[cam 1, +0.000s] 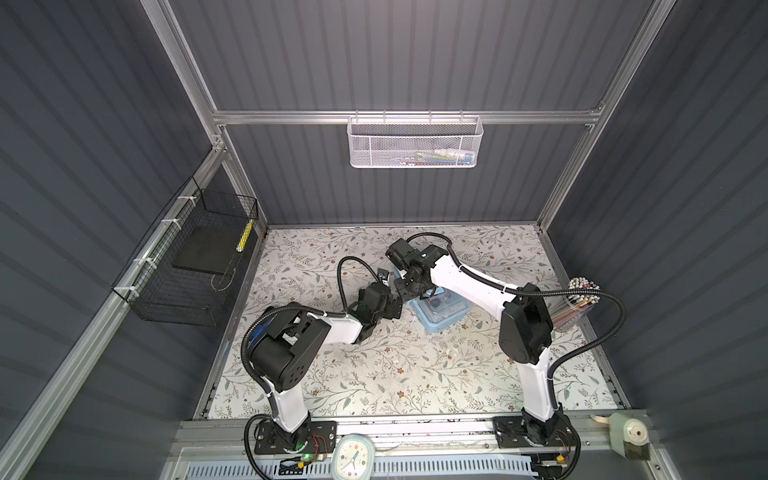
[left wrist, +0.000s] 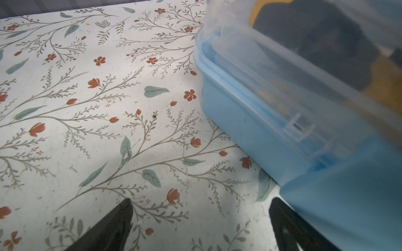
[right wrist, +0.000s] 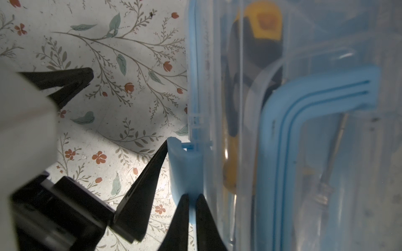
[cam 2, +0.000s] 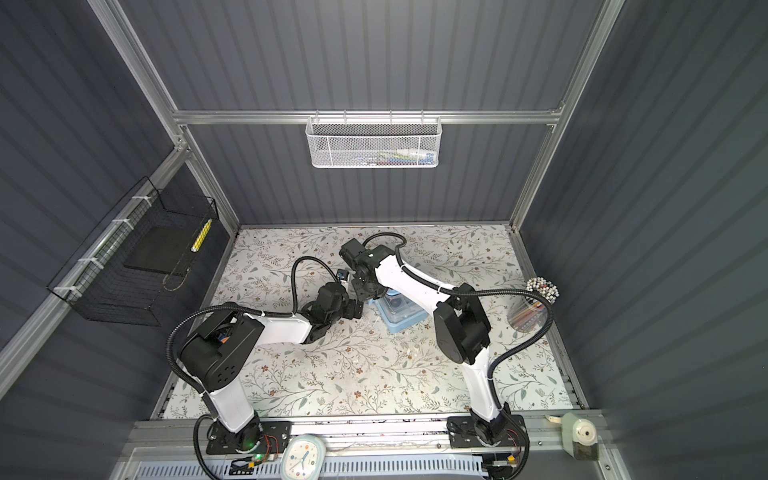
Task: Pack the tool kit
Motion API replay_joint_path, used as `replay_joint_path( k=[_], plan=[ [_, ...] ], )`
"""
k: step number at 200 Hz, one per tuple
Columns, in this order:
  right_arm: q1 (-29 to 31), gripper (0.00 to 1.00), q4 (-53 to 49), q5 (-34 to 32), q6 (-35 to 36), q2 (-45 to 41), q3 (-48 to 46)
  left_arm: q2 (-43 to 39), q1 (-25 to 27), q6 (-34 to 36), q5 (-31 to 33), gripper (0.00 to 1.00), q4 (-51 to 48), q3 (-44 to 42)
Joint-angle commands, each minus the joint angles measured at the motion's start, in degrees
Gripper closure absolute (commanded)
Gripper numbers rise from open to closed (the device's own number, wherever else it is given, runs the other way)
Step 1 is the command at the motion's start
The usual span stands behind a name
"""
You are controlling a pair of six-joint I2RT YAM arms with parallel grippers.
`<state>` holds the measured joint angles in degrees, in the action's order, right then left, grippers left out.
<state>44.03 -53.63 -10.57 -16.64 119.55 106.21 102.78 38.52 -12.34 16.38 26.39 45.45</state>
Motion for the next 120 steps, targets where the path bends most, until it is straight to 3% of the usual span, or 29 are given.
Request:
replay_joint_path(
  k=[1,120],
  plan=[
    [-0.2,0.87,-2.9,-2.5,-0.7,1.6,1.0,0.6,0.0,-1.3,-1.3,0.01,3.0,0.9],
    [-0.2,0.88,-3.0,-3.2,-1.1,2.6,0.5,0.7,0.1,-1.6,-1.5,0.01,2.7,1.3]
  ],
)
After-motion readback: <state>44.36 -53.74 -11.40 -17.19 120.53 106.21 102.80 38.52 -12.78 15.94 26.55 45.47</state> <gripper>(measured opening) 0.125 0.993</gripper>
